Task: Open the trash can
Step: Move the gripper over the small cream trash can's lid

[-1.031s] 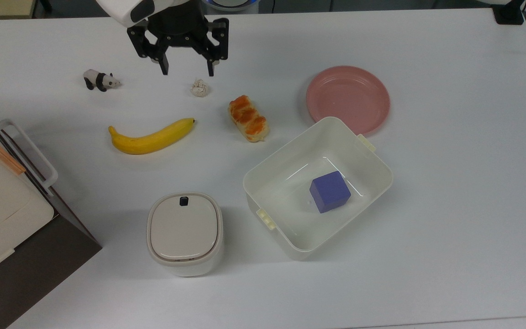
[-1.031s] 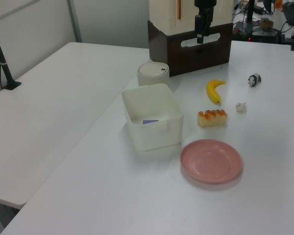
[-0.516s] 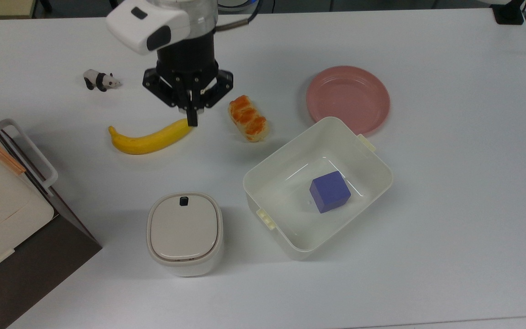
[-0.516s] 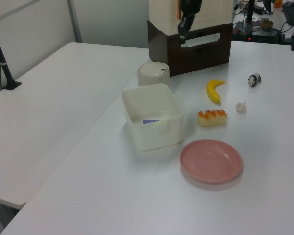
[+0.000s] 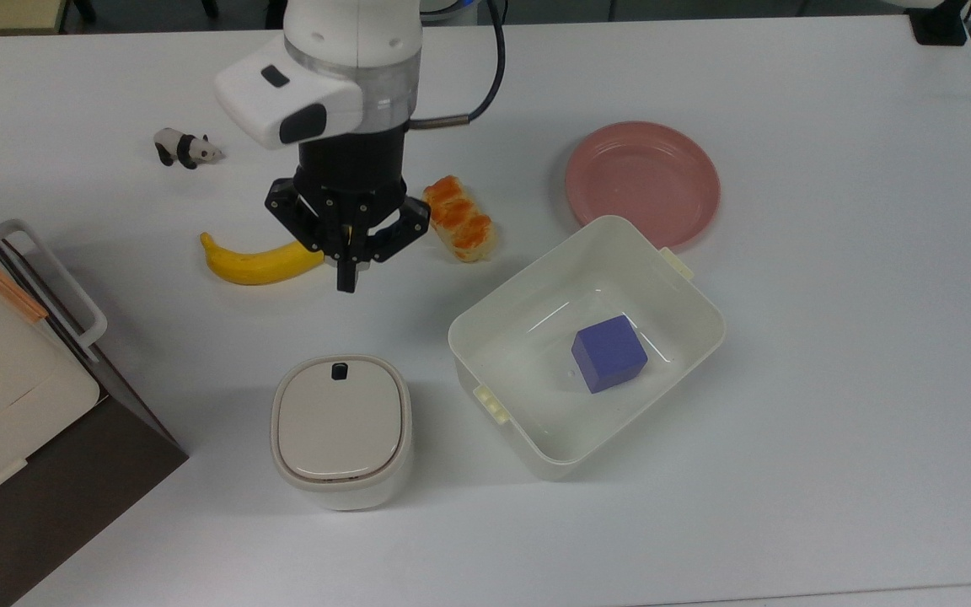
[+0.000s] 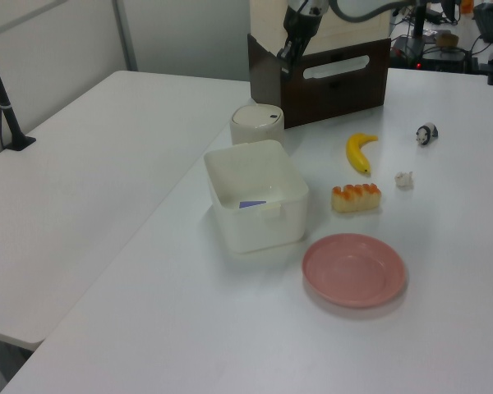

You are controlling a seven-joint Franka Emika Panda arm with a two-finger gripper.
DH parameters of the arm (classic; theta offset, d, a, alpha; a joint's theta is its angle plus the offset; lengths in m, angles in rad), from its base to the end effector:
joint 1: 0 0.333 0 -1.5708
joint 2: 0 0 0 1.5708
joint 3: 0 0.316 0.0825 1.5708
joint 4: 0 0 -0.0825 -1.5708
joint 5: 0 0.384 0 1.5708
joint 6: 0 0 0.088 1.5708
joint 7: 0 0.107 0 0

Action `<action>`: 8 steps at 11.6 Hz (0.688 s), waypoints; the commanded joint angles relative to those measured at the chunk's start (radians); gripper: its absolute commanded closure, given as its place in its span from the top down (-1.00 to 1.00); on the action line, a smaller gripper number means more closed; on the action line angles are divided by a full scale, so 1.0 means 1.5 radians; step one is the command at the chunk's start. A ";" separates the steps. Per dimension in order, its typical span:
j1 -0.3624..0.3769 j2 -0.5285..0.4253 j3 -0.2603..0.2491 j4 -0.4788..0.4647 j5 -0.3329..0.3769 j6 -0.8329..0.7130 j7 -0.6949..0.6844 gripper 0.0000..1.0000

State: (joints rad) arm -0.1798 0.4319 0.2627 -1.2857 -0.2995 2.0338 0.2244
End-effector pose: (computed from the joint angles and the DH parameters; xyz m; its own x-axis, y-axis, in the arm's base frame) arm 0.7148 0.0027 0.5453 0.9344 -0.0672 0.3499 -0.1129 -0.9873 0.1118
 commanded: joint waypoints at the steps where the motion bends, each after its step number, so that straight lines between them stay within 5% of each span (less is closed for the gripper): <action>1: 0.018 0.045 -0.007 -0.003 -0.088 0.070 0.080 -1.00; 3: 0.024 0.061 -0.007 -0.009 -0.142 0.091 0.138 -1.00; 8: 0.027 0.073 -0.007 -0.015 -0.158 0.092 0.141 -1.00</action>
State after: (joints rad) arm -0.1507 0.5518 0.2627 -1.2892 -0.5046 2.1560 0.4045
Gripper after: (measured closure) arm 0.991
